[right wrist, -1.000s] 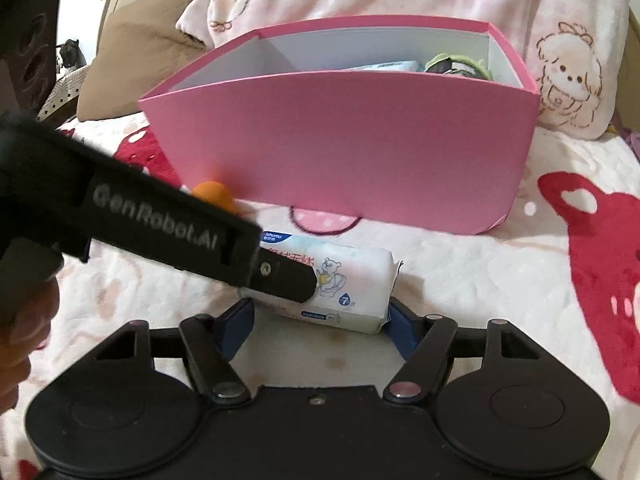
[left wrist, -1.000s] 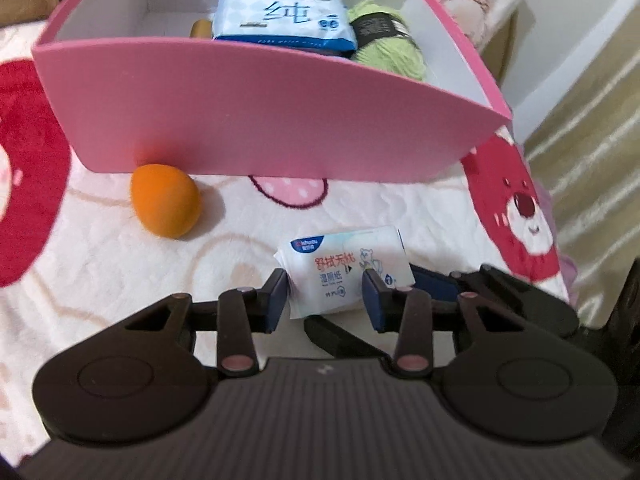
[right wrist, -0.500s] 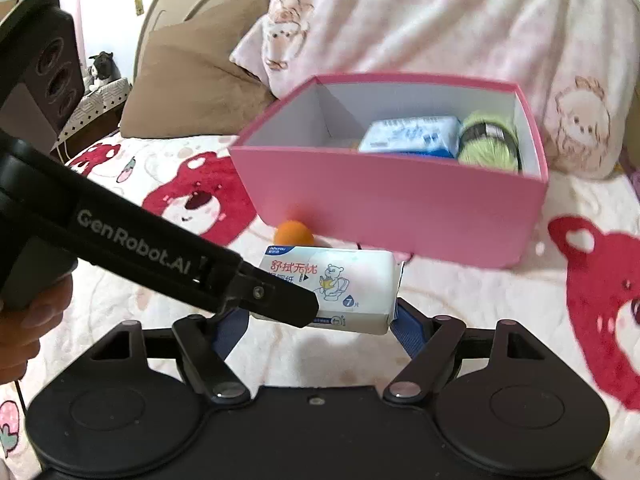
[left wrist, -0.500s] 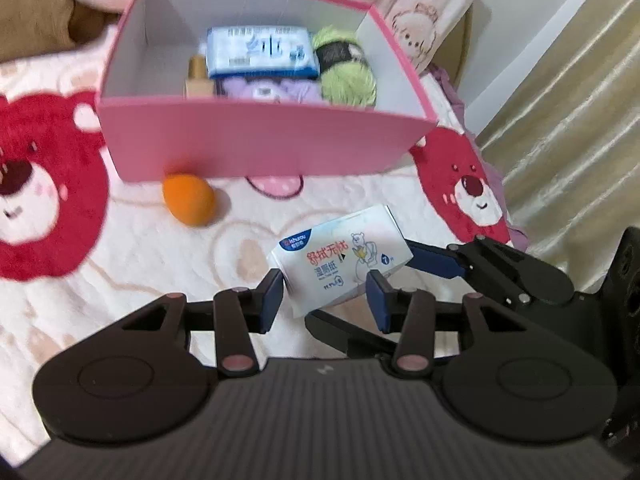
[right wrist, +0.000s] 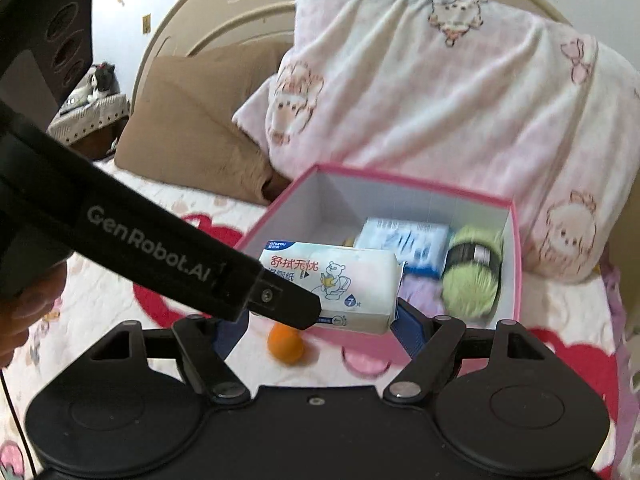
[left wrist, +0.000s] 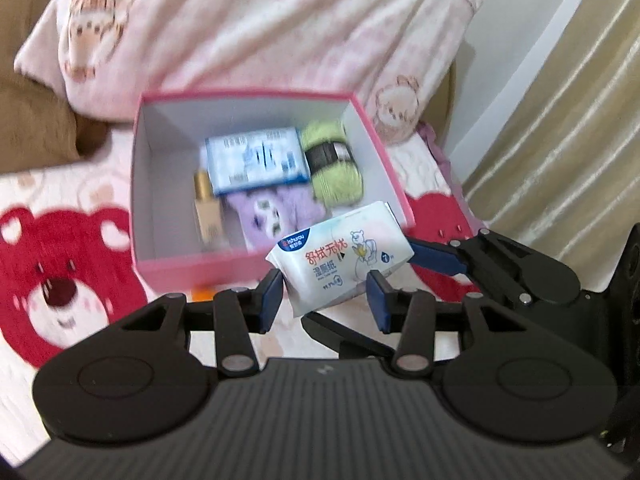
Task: Organize objects
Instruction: 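Lift the wet-wipes pack with the left tool and carry it over the box, then lower the wipes pack into the box, open the left tool and withdraw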
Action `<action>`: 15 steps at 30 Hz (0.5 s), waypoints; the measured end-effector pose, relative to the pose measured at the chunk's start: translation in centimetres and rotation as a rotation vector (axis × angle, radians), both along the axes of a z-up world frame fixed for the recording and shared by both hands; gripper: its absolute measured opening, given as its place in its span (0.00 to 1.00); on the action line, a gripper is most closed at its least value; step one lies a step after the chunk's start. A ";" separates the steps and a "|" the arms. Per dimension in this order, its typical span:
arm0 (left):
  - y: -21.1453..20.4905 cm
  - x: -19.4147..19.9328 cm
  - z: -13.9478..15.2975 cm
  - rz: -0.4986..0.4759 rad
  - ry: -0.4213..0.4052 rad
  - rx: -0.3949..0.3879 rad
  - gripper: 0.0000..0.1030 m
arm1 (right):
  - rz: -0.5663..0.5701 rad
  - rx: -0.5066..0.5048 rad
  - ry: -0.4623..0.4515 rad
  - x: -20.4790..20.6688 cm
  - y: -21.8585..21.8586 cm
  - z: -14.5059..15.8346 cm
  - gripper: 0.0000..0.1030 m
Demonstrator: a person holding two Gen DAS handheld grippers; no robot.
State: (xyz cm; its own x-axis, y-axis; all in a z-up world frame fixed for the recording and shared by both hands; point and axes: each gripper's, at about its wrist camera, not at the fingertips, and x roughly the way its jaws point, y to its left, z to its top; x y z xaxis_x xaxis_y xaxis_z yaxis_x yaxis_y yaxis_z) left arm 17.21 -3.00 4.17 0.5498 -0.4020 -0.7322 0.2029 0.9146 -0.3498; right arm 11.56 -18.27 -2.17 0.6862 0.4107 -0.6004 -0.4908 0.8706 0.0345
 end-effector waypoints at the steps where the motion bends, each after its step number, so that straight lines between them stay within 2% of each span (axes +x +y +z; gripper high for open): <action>1: 0.2 0.7 0.5 0.008 -0.002 0.002 0.42 | -0.003 0.010 0.004 0.8 0.1 0.5 0.79; 6: 0.9 4.8 1.4 0.043 -0.020 0.006 0.42 | 0.002 0.034 0.022 5.0 0.2 1.7 0.79; 10: 1.3 8.3 -0.2 0.084 0.001 -0.034 0.42 | -0.008 0.060 0.082 8.2 -0.3 0.7 0.79; 15: 0.1 11.3 -3.1 0.082 0.040 -0.004 0.42 | -0.039 0.039 0.154 11.3 -0.7 -2.2 0.71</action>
State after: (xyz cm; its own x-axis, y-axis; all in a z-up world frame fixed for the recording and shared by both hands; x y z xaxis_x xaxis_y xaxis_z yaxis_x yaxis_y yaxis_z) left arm 28.48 -2.90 1.02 0.5513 -0.3599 -0.7527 0.1136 0.9261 -0.3597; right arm 22.88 -18.95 -4.37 0.6032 0.4106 -0.6838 -0.4429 0.8854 0.1409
